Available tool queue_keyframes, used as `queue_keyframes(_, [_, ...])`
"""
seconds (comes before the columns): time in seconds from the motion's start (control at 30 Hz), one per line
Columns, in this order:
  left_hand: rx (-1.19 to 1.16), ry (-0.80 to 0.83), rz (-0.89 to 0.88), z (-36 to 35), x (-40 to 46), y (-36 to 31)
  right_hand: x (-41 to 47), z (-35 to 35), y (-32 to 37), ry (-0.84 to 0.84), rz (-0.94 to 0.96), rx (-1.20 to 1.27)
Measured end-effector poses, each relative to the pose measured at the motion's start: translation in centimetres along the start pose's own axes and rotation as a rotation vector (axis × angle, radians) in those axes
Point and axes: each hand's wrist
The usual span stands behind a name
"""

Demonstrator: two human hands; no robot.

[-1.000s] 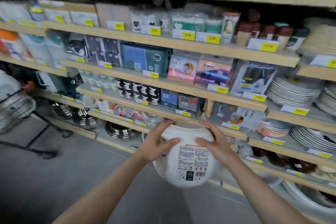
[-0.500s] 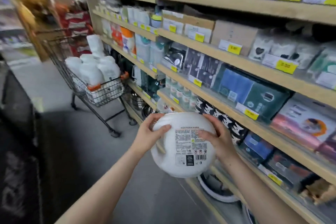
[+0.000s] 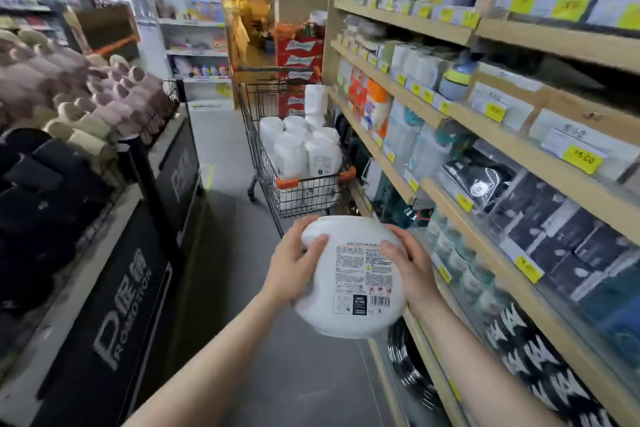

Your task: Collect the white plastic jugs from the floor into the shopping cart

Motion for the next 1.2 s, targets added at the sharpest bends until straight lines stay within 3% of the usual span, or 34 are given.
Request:
queue_keyframes(0.27, [0.004,-0.059,-0.013,5.1,12.9,6.5,10.5,-12.0,-1.8,0.038,0.007,-0.001])
queue_keyframes(0.6, [-0.015,0.001,-0.036,13.2,32.8,12.9,24.4,-28.6,-1.5,0.009,0.016,-0.024])
queue_keyframes(1.2, [0.037,-0.019,-0.021,13.0,64.6,23.3,54.6,-44.6,-5.6,0.117,0.024,-0.110])
Point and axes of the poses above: each hand's wrist, its own x-axis towards the middle knuckle, its own z-axis out of the back of the hand, y = z × x, and after that the axes turned 10 degrees about -y, right-handed
